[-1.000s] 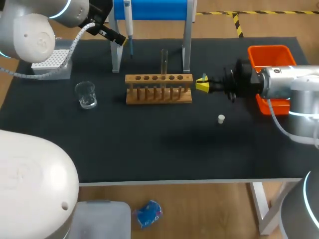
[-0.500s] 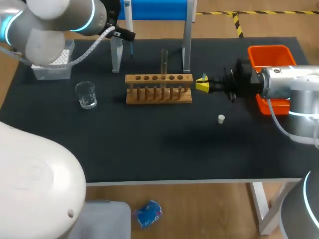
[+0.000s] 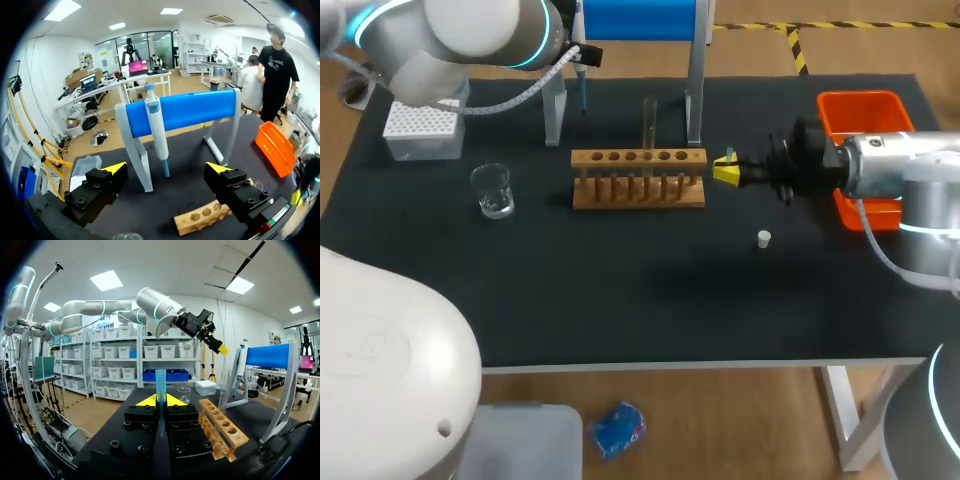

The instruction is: Invert the test tube, pick up the pipette, mount the tip to pipette, aspirate from beaker and dispense into the tube, eject the tip, return the pipette, and cap with the stopper.

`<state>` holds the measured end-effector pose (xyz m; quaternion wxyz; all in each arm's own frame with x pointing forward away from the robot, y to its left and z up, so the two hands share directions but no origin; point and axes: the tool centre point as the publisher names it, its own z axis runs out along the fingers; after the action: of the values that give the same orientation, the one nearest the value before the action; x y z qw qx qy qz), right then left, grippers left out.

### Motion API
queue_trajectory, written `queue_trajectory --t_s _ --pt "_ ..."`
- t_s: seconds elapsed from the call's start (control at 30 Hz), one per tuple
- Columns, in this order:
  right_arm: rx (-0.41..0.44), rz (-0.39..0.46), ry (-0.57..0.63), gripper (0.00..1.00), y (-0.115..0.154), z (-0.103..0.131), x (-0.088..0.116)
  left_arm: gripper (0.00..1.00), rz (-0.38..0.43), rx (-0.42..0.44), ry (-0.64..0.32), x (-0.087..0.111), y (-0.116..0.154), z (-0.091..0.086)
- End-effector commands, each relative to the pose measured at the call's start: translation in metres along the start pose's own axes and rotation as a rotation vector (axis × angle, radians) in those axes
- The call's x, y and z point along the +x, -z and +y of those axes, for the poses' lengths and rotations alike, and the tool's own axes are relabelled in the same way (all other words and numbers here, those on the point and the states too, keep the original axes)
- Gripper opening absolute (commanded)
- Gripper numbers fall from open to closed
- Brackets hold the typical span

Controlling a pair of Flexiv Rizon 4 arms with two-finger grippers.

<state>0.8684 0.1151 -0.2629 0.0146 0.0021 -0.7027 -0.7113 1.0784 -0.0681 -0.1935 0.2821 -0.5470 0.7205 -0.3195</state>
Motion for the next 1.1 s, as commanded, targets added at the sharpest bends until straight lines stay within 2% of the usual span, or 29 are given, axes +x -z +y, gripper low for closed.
queue_trajectory --t_s 0.03,0.43,0.73,1.1 --pt "0.001 -0.003 0.001 0.0 0.0 0.0 0.001 1.0 -0.06 0.016 0.023 0.008 -0.016 -0.006" --pt "0.001 -0.003 0.001 0.0 0.0 0.0 0.001 1.0 -0.123 0.051 0.092 0.006 -0.046 -0.015" --pt "0.001 -0.003 0.001 0.0 0.0 0.0 0.001 1.0 -0.163 0.073 0.136 0.01 -0.061 -0.03" --pt "0.001 -0.003 0.001 0.0 0.0 0.0 0.001 1.0 -0.213 0.13 0.165 0.006 -0.068 -0.04"
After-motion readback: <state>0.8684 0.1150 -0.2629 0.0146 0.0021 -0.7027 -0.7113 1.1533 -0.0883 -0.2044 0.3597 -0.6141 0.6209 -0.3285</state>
